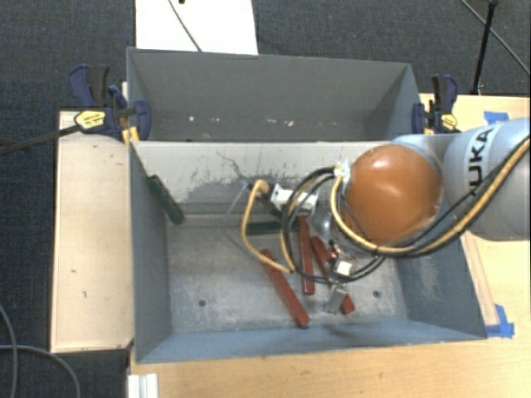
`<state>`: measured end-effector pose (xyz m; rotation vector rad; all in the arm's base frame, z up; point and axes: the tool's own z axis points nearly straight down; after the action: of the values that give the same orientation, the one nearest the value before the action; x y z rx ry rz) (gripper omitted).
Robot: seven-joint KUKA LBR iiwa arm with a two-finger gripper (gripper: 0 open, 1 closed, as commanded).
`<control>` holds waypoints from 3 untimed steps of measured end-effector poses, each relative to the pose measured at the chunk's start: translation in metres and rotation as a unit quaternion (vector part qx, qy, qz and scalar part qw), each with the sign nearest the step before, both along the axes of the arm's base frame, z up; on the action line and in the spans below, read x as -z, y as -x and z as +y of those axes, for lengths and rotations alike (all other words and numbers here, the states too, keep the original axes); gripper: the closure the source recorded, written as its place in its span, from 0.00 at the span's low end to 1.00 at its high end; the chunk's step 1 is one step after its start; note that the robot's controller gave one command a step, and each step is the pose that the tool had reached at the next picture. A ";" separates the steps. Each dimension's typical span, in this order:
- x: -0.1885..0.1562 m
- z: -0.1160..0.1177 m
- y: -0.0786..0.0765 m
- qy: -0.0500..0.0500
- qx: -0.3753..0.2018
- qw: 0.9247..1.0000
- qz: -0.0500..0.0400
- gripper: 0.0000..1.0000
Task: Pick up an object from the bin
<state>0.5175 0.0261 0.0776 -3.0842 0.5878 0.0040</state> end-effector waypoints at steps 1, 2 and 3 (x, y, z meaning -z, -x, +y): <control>0.007 0.075 -0.034 -0.002 -0.019 1.000 -0.001 0.00; 0.007 0.070 -0.035 0.001 -0.013 1.000 0.000 1.00; -0.029 0.076 -0.065 0.000 -0.010 1.000 -0.003 1.00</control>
Offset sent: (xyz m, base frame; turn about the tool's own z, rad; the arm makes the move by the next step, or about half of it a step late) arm 0.0344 0.0693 -0.0076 -0.0349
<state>0.5824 0.1018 0.1062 -3.0886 0.5572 -0.0038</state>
